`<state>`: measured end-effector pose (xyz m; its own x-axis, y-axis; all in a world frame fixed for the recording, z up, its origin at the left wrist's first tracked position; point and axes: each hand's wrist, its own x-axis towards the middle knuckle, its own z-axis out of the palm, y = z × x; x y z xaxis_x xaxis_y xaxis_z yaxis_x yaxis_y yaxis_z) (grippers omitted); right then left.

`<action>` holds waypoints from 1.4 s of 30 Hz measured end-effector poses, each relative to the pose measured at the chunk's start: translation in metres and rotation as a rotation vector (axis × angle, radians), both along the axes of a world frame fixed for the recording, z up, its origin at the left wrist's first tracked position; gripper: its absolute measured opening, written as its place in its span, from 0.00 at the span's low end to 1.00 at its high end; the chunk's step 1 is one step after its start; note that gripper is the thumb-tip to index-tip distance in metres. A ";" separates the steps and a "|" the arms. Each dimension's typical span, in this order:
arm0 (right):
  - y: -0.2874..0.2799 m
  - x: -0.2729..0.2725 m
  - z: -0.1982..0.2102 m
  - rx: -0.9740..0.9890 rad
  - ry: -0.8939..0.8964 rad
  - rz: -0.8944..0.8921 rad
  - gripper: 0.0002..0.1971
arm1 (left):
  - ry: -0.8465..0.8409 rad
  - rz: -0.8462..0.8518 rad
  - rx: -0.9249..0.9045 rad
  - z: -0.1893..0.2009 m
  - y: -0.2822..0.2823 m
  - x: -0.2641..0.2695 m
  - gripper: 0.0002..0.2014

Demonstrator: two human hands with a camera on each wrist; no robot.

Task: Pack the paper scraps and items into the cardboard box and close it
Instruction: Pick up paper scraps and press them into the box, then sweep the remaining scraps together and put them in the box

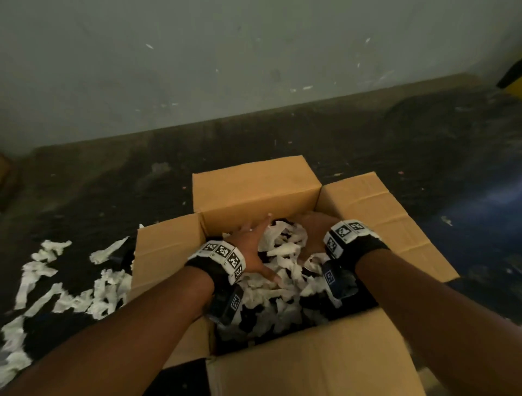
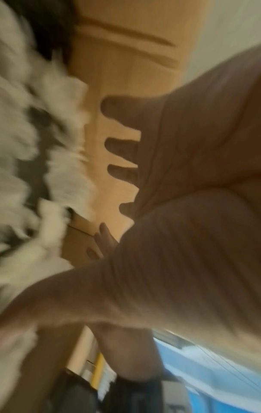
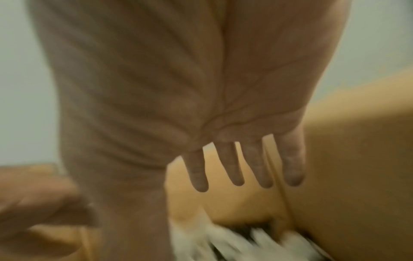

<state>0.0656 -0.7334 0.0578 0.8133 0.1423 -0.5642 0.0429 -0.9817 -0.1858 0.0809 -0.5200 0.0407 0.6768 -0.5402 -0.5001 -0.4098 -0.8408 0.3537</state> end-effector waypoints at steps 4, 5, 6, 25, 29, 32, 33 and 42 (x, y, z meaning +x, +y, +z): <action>0.019 -0.011 0.022 0.007 -0.197 -0.017 0.51 | -0.239 0.052 -0.219 0.028 0.021 -0.008 0.55; 0.030 -0.015 0.028 0.013 -0.243 -0.006 0.49 | -0.298 0.070 -0.268 0.035 0.034 -0.012 0.50; 0.037 -0.018 0.032 0.023 -0.290 0.002 0.47 | -0.348 0.082 -0.302 0.039 0.043 -0.014 0.47; 0.391 -0.036 0.046 0.344 -0.552 0.281 0.37 | -0.541 0.535 -0.332 0.025 0.393 -0.095 0.36; 0.467 -0.034 0.022 0.366 -0.485 0.269 0.36 | -0.497 0.586 -0.324 0.002 0.468 -0.100 0.36; 0.508 -0.032 -0.002 0.336 -0.395 0.233 0.37 | -0.435 0.611 -0.283 -0.020 0.512 -0.095 0.36; 0.518 -0.031 -0.011 0.320 -0.368 0.218 0.37 | -0.407 0.623 -0.271 -0.027 0.524 -0.092 0.36; 0.537 0.009 -0.082 0.120 -0.259 0.008 0.40 | -0.196 0.691 -0.144 -0.081 0.565 -0.022 0.34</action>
<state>0.0742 -0.1968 -0.0246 0.9266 0.2023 -0.3169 0.1116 -0.9529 -0.2822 0.0587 0.0447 -0.0408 0.9566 -0.0089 -0.2912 0.1303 -0.8809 0.4551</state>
